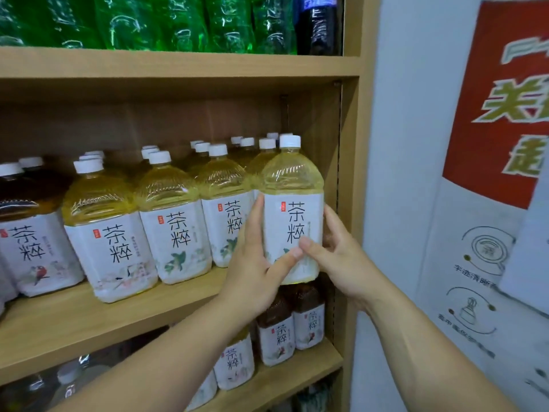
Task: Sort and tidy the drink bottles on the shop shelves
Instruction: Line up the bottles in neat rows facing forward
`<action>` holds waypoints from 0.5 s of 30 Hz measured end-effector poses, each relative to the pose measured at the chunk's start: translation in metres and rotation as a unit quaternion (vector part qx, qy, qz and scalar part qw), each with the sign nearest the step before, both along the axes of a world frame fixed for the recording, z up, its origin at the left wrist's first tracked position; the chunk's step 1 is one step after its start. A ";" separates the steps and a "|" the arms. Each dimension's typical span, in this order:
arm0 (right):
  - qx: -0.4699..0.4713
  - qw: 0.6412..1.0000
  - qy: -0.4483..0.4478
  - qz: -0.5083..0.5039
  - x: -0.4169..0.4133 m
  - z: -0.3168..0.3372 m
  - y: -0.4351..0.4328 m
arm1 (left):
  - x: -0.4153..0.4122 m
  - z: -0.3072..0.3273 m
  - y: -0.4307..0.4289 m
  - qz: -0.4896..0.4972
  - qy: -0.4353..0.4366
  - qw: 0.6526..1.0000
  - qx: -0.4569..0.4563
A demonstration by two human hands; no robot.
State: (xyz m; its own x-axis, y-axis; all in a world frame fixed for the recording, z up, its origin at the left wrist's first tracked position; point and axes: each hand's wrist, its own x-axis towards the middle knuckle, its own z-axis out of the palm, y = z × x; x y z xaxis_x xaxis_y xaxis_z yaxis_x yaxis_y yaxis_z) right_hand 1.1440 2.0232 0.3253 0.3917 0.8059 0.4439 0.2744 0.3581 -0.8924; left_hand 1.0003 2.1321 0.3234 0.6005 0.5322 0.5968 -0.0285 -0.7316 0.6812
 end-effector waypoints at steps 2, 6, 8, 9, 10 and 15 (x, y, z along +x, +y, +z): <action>0.041 0.998 0.016 -0.040 0.011 -0.005 -0.006 | 0.017 0.010 -0.005 -0.041 0.047 0.998 0.023; 0.087 0.984 0.047 -0.147 0.026 -0.016 -0.011 | 0.033 0.051 0.002 0.015 0.134 0.968 0.213; 0.075 0.976 0.016 -0.204 0.033 -0.019 -0.012 | 0.034 0.078 0.013 0.135 0.104 0.905 0.389; 0.067 0.972 -0.003 -0.223 0.036 -0.019 -0.012 | 0.034 0.090 0.021 0.191 0.091 0.869 0.447; 0.060 0.970 -0.019 -0.235 0.038 -0.018 -0.011 | 0.035 0.100 0.029 0.239 0.098 0.842 0.473; 0.024 0.949 -0.059 -0.308 0.038 -0.016 -0.002 | 0.043 0.120 0.048 0.310 0.318 0.760 0.475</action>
State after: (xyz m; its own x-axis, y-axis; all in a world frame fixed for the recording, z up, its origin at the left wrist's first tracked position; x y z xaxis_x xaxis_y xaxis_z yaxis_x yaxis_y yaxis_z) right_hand 1.1820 2.0211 0.3095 0.7275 0.4178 0.5443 0.5416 0.1375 -0.8293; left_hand 1.0435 2.1797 0.4431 0.7378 0.3411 0.5824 0.6357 -0.6413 -0.4297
